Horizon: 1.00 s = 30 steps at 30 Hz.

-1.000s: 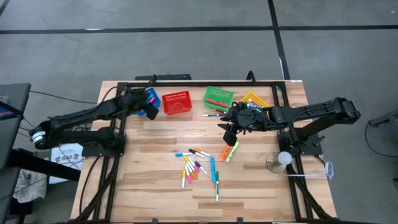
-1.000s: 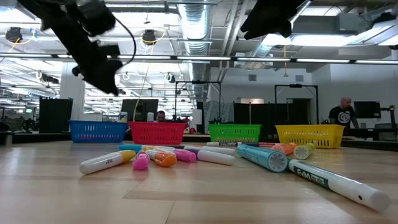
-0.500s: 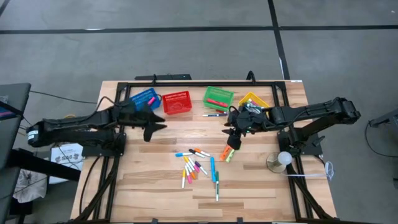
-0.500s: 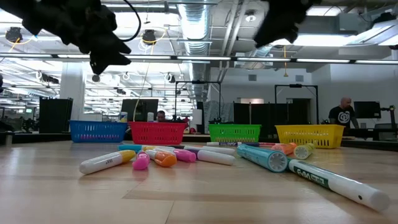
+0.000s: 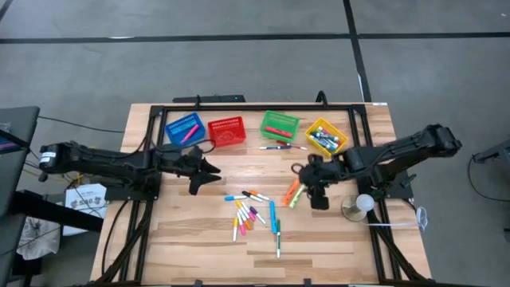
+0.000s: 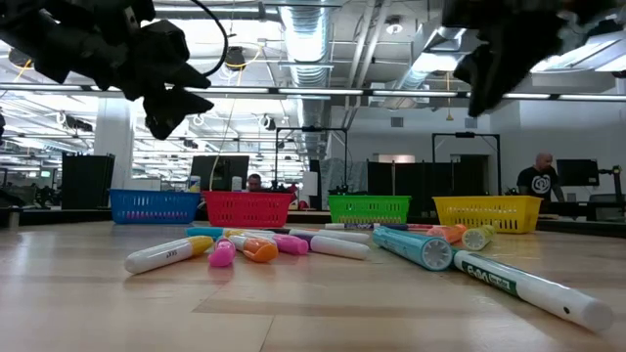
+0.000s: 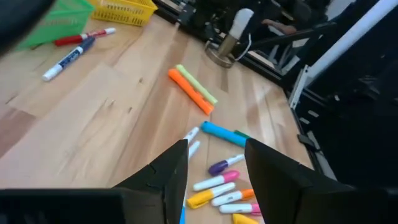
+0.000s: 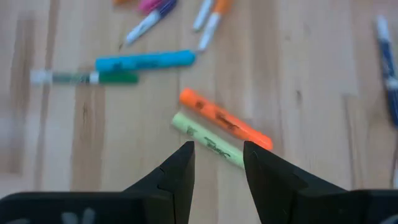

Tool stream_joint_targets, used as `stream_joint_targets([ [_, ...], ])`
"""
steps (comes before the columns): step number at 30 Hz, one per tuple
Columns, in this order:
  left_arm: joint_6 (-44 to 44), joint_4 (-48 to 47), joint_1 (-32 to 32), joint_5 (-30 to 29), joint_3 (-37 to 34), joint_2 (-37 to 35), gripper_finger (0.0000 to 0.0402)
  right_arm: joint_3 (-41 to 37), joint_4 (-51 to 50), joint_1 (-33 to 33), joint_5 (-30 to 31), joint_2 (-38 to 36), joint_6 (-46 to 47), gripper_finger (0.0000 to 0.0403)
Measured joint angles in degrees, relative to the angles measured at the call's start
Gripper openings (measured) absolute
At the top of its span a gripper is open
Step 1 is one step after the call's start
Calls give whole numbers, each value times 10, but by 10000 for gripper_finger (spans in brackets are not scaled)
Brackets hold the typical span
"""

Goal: Pick & Place Markers
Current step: Put the large green highlighter pen into the blue bin

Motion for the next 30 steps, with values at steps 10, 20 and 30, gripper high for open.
stream_joint_targets([
  [10,3,41,-11,-39,0,30,158,-97,116,15,0,0,-65,129],
  [20,3,52,-11,-56,0,33,158,-116,200,1,-1,122,-170,129],
  [30,-12,62,-11,-56,0,34,158,-85,188,1,0,239,-200,129],
])
